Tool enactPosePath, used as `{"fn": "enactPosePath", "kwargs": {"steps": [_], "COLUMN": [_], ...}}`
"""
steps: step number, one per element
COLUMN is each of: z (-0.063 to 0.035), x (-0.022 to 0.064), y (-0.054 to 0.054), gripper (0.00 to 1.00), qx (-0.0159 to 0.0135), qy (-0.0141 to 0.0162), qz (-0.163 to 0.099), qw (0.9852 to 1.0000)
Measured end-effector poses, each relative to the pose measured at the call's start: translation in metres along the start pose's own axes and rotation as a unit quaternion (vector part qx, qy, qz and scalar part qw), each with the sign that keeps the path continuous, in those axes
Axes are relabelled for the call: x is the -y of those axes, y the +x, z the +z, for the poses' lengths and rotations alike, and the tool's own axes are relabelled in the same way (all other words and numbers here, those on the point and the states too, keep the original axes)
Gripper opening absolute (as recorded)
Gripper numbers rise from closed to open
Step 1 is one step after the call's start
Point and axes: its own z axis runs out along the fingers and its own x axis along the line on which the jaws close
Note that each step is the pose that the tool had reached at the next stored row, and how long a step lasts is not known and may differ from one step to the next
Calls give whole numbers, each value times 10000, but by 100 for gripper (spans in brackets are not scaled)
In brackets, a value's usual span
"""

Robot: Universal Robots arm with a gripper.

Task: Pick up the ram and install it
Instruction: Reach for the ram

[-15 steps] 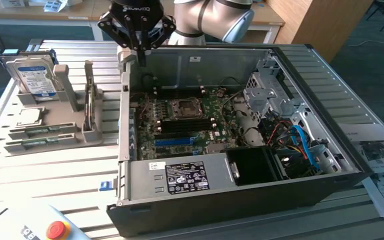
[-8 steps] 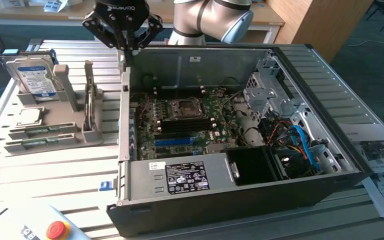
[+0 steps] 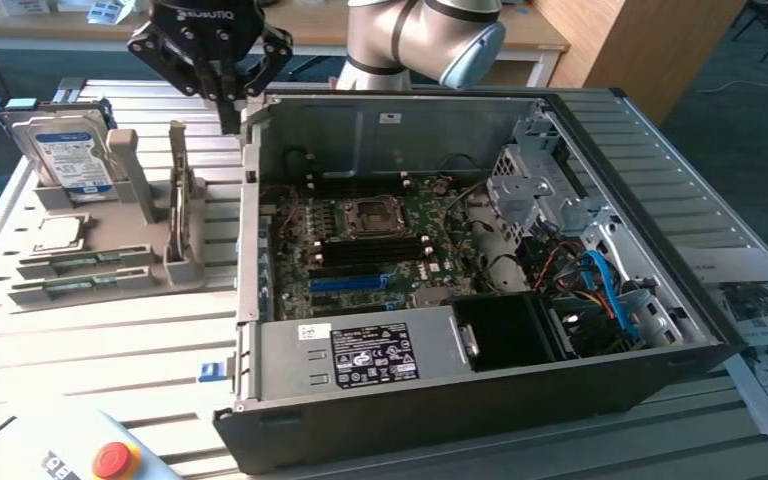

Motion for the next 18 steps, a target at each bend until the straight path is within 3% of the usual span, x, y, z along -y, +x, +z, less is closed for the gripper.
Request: {"fn": "enactPosePath", "kwargs": {"steps": [18], "z": [-14], "x": [38], "y": [535], "gripper": [10], "qx": [0], "qy": [0], "qz": [0], "qw": [10000]}}
